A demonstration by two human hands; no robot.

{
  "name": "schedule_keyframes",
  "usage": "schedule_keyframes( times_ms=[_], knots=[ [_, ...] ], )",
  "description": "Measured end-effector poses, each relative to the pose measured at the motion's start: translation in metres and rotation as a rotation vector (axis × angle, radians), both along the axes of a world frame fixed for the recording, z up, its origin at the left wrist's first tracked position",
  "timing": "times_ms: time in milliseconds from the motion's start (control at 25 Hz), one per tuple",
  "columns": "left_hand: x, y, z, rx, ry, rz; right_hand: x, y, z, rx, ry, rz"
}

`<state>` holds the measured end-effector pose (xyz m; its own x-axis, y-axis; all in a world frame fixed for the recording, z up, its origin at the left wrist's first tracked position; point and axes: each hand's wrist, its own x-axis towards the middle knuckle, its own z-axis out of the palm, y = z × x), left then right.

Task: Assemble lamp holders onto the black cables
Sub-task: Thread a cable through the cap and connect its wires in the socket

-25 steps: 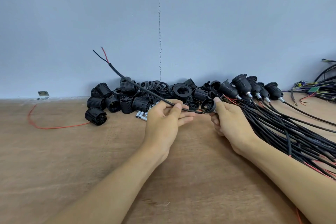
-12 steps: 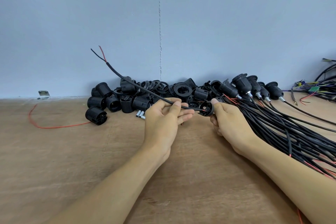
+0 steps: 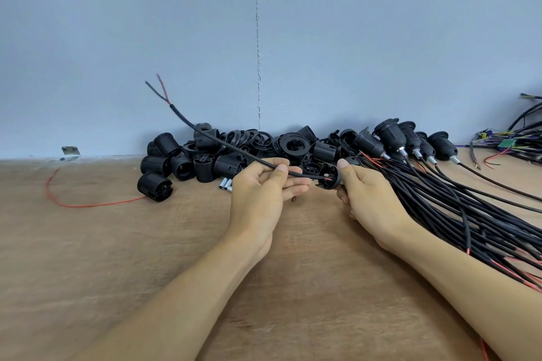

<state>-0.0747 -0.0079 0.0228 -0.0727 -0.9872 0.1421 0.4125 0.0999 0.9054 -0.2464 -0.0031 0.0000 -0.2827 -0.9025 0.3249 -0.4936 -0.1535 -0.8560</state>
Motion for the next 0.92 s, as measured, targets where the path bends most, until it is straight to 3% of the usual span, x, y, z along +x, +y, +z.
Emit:
schedule_keyframes(
  times_ms=[440,920],
  knots=[
    [0.002,-0.004,-0.001,0.017,0.004,0.02,0.003,0.005,0.003,0.0,-0.024,0.106],
    [0.0,-0.004,-0.005,-0.017,0.011,0.104,0.007,0.011,0.006,-0.089,0.14,0.032]
  ],
)
